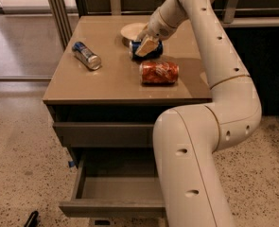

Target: Place pepsi can into middle drawer

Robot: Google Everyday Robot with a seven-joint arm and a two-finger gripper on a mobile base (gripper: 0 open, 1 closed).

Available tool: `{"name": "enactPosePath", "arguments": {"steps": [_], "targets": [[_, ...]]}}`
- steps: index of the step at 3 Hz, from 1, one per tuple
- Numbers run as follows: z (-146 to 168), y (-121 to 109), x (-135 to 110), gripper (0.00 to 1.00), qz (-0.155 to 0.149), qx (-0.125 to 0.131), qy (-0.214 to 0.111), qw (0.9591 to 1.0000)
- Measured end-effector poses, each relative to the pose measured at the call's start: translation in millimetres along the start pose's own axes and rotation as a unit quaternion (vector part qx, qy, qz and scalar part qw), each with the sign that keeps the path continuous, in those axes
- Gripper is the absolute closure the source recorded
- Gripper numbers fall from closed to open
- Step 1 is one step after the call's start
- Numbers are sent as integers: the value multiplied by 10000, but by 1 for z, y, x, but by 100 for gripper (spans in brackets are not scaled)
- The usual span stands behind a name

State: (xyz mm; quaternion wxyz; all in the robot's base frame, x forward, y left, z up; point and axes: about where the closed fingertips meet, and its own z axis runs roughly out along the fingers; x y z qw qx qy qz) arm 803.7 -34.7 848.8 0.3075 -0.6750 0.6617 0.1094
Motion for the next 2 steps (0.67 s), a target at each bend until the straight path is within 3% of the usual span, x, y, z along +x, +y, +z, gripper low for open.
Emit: {"name": "enactPosePath", "arguments": {"steps": [1, 2], "targets": [[-31, -5, -9, 100, 61, 248, -236, 9994], [-95, -17, -35, 100, -205, 832, -465, 9952]]}}
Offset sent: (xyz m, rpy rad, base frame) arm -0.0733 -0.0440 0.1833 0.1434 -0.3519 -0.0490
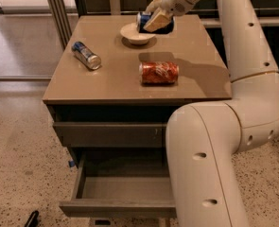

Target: Place pepsi can into middle drawer

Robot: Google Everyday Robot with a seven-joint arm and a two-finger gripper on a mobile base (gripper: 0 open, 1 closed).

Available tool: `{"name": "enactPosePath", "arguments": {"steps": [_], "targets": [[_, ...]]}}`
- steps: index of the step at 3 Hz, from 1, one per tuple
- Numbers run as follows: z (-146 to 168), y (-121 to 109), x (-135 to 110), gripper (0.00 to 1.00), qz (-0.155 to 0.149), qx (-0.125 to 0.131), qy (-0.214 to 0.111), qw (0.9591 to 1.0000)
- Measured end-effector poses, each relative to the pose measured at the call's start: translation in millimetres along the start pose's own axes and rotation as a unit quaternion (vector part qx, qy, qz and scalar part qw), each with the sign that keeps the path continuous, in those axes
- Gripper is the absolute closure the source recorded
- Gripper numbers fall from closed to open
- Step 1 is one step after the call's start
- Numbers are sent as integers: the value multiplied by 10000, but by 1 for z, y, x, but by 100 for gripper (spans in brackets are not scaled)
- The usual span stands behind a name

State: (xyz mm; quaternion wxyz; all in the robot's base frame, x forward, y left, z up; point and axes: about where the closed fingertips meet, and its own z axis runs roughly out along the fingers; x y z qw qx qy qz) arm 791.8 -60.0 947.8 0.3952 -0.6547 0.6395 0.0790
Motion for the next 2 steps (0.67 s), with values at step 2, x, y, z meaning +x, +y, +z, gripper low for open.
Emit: {"name": "enactPosePath", "arguments": {"steps": [2], "targets": [[-80, 2, -49, 100, -310, 332, -728, 9963]]}}
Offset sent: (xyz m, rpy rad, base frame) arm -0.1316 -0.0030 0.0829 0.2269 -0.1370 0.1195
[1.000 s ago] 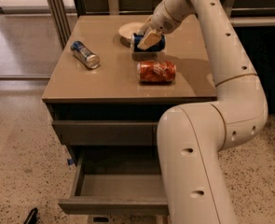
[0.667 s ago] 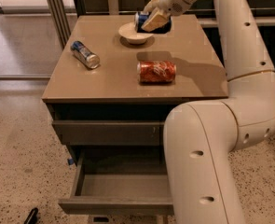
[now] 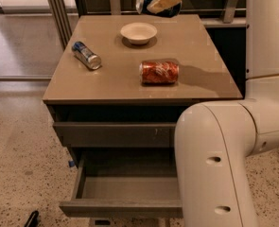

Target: Place pepsi can into middle drawer

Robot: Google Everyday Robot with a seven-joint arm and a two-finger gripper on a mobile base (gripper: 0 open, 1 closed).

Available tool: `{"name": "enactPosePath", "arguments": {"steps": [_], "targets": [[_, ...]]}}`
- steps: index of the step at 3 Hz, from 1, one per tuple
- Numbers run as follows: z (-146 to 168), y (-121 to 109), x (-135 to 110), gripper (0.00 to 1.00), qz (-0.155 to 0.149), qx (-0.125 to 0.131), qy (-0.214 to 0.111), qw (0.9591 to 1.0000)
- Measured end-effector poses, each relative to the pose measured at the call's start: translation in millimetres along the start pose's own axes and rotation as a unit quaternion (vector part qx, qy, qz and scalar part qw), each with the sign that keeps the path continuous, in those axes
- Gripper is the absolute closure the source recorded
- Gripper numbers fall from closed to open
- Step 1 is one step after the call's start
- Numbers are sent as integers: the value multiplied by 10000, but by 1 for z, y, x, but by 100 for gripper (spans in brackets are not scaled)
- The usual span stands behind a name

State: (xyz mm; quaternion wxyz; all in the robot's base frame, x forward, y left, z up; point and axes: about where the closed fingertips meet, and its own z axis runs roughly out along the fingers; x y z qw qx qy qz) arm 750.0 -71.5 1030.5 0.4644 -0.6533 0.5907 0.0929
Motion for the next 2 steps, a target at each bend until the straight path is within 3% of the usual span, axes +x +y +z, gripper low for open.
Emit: {"name": "enactPosePath", "arguments": {"steps": [1, 2], "targets": [[-9, 1, -10, 100, 253, 138, -685, 9972], [-6, 0, -10, 100, 261, 154, -700, 9971]]}}
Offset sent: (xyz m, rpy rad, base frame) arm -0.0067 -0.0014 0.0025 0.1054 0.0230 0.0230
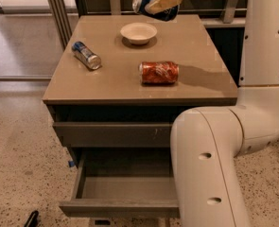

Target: Place pepsi can into middle drawer

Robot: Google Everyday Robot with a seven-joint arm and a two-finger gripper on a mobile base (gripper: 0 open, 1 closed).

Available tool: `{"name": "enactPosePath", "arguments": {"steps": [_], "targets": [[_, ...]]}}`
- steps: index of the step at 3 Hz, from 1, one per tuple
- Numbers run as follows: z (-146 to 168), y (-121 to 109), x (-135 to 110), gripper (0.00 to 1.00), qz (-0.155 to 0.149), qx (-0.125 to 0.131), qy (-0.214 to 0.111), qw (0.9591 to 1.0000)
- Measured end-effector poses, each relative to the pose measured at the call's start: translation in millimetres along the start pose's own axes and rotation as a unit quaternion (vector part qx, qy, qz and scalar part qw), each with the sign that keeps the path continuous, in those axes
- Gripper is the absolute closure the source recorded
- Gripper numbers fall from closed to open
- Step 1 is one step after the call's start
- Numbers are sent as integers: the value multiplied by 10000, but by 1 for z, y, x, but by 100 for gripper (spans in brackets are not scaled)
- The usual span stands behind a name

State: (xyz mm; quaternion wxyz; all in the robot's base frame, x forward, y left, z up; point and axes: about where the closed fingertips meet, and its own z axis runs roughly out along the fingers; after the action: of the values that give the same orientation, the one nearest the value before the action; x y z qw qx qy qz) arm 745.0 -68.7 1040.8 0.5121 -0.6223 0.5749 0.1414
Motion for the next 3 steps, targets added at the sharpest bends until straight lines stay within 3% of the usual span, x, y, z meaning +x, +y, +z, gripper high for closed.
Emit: {"name": "enactPosePath", "arguments": {"steps": [1, 2, 3], "targets": [[5, 0, 2, 100, 183, -40, -40, 9998], [-7, 7, 1, 100, 746, -179, -155, 9969], [-32, 14, -5, 100, 1523, -241, -282, 9876]]}}
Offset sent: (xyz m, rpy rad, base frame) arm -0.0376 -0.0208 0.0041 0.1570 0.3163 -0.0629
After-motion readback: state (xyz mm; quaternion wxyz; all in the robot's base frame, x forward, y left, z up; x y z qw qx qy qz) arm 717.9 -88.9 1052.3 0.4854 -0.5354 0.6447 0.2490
